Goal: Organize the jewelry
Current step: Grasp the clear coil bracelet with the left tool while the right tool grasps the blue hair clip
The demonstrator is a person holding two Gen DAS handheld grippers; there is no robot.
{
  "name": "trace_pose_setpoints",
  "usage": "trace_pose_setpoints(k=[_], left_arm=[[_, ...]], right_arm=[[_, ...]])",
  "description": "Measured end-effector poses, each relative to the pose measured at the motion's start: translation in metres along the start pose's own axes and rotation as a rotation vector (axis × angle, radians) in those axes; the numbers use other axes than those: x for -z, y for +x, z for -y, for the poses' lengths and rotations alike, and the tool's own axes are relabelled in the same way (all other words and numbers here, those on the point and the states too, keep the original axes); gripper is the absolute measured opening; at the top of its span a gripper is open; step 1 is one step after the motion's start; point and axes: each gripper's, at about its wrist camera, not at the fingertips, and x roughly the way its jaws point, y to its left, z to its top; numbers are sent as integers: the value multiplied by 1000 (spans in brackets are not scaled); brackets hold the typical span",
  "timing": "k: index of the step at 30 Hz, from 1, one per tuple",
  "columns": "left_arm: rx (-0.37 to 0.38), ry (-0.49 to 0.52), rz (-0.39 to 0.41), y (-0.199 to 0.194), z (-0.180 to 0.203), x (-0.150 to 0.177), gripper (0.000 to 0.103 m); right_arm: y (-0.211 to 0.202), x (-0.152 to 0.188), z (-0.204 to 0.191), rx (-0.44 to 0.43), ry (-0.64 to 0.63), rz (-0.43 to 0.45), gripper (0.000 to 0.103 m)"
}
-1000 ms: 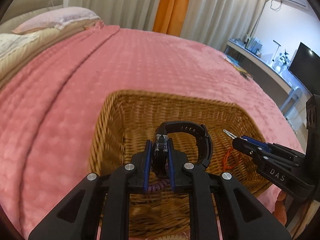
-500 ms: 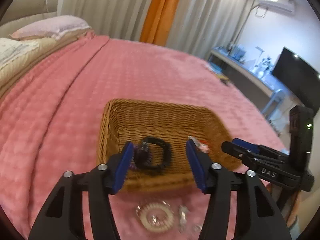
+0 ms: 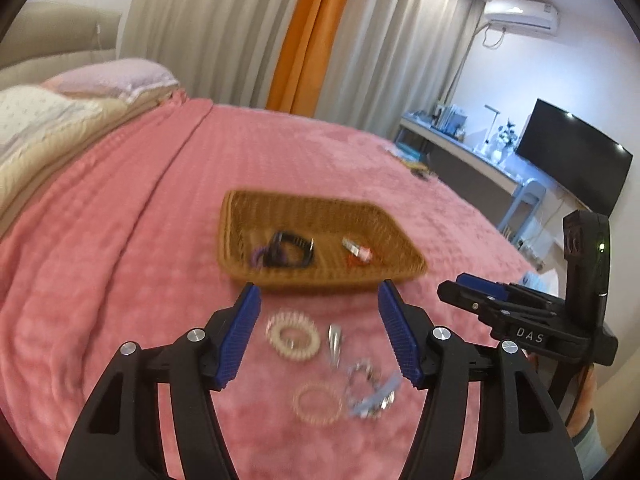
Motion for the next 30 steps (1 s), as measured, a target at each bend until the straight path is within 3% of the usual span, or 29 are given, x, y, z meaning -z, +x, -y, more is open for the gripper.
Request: trace_pose_setpoints(k=[10, 14, 22, 23, 26, 30], left_arm=[[-40, -48, -153, 40, -25, 55, 59], [-99, -70, -186, 61, -35, 68, 58], [-83, -71, -223, 76, -38, 76, 57], [-85, -69, -230, 78, -37, 78, 58], [-86, -62, -242, 81, -35, 79, 57], [-88, -51, -246, 81, -31, 82, 57]], right_arm=[[38, 50, 1, -77, 25, -147, 50], [52, 58, 2, -109, 39, -187, 50], [69, 64, -1, -168, 27, -235, 50], [67, 66, -3, -172, 13, -235, 49], [65, 70, -9, -192, -16, -249, 31], [56, 78, -10, -214, -39, -248, 22]])
